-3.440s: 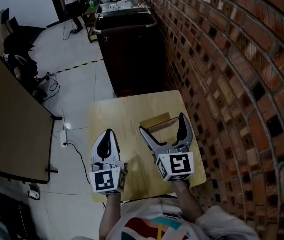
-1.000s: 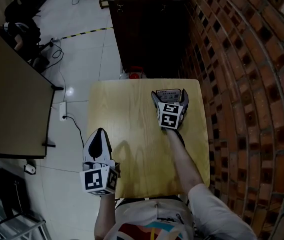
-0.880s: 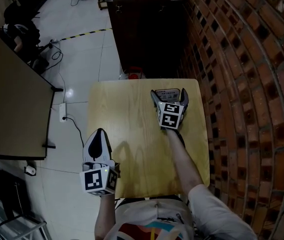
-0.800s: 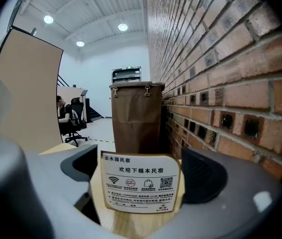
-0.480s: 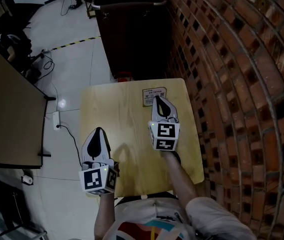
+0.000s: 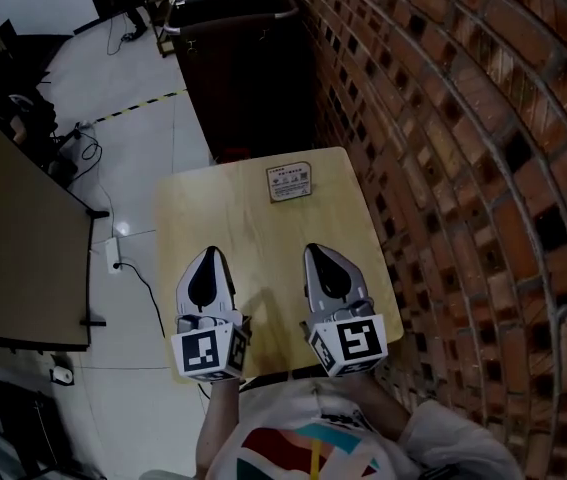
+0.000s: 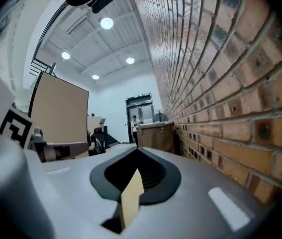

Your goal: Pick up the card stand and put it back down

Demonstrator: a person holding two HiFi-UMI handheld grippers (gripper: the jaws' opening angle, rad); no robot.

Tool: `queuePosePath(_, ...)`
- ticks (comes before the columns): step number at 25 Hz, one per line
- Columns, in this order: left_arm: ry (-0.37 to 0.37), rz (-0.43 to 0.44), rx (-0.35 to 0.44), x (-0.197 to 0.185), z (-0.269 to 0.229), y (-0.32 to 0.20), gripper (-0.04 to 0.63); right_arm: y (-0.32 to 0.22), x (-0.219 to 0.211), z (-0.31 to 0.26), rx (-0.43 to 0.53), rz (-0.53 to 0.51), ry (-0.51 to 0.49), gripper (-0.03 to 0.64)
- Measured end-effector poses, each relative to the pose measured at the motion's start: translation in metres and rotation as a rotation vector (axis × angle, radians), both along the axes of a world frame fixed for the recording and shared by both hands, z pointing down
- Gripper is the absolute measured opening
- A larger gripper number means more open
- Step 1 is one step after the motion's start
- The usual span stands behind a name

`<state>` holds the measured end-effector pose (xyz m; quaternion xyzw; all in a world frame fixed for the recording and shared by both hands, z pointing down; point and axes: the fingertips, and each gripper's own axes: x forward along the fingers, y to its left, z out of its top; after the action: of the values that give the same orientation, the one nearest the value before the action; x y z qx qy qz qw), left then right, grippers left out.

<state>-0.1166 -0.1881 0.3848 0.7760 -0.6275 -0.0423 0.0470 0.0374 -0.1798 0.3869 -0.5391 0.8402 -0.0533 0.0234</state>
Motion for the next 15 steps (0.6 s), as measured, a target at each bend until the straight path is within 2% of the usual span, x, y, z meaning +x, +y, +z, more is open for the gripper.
queuePosePath(6,-0.018,0.028,0.028,0.007,-0.012,0.009,0.005,-0.003,0.014,-0.016,0.035,0.035,-0.008,0.000)
queuePosePath(10,-0.022,0.027,0.054,0.008,-0.022,0.011,0.005,-0.008,0.009,-0.022,0.053,0.031,0.025,0.000)
queuePosePath(15,-0.036,0.041,0.060,0.008,-0.022,0.016,0.005,-0.008,0.002,-0.022,0.055,0.021,0.018,0.000)
